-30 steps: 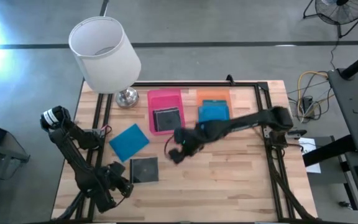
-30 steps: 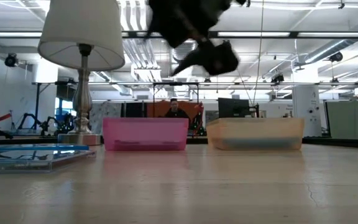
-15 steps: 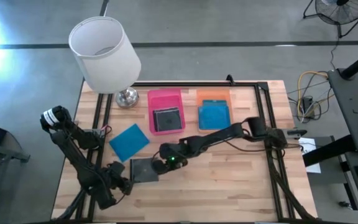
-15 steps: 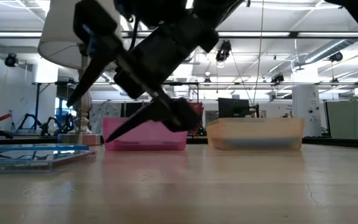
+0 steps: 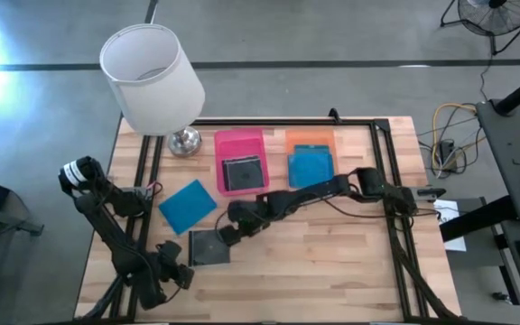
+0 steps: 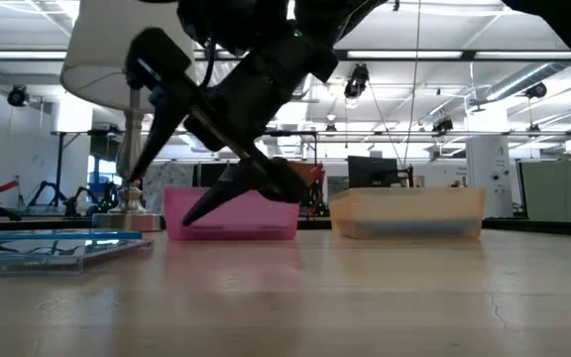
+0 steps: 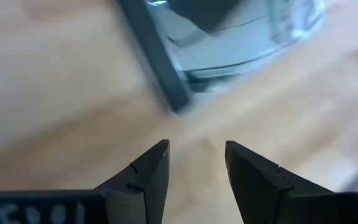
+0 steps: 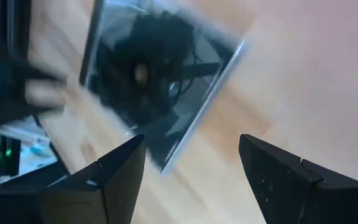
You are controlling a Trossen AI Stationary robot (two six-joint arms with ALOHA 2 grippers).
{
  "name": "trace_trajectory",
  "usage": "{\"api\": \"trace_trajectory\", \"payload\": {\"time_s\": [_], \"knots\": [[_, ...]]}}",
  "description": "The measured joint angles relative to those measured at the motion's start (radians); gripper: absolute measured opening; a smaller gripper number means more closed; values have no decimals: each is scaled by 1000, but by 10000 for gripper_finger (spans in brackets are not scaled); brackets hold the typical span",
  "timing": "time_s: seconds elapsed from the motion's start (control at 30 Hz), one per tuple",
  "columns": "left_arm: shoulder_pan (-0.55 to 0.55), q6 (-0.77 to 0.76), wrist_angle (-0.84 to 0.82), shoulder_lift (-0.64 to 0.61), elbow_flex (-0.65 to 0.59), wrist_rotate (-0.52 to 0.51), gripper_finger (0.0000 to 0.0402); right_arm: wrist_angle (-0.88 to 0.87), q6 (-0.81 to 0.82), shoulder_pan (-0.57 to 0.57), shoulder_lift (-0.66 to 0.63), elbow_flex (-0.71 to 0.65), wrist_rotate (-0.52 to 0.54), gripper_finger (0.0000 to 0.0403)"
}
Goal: Pick & place jewel cases by type
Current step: Put the black cd case into the red bin
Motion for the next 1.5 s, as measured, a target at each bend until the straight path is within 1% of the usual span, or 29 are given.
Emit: {"api": "trace_trajectory", "payload": {"time_s": [0.1, 0.23, 0.4, 0.53, 0.6, 0.67, 0.8, 1.03, 1.2, 1.33, 1.5], "knots": [[-6, -15, 48, 10, 8, -19, 139, 1, -50, -37, -7, 2, 0, 254], [2, -19, 56, 40, 11, -49, 139, 4, -127, -84, -7, 12, -26, 254], [27, -20, 57, 88, 11, -52, 139, 8, -204, -128, -7, 13, -94, 253], [34, -18, 58, 115, 13, -58, 139, 26, -277, -133, 17, 13, -130, 253], [36, -18, 50, 124, 13, -54, 139, 58, -282, -132, 36, 13, -177, 253], [36, -18, 35, 127, 13, -50, 139, 85, -275, -128, 57, 14, -195, 253], [38, -18, 19, 122, 13, -43, 139, 136, -269, -125, 98, 36, -194, 253], [38, -18, 10, 120, 12, -41, 139, 141, -295, -125, 141, 110, -176, 250], [41, -14, -8, 120, 11, -50, 139, 132, -285, -113, 207, 183, -251, 243], [42, -10, -31, 121, 11, -53, 139, 29, -298, -101, 238, 250, -258, 237], [43, -9, -59, 121, 9, -60, 139, -144, -369, -88, 241, 308, -279, 235]]}}
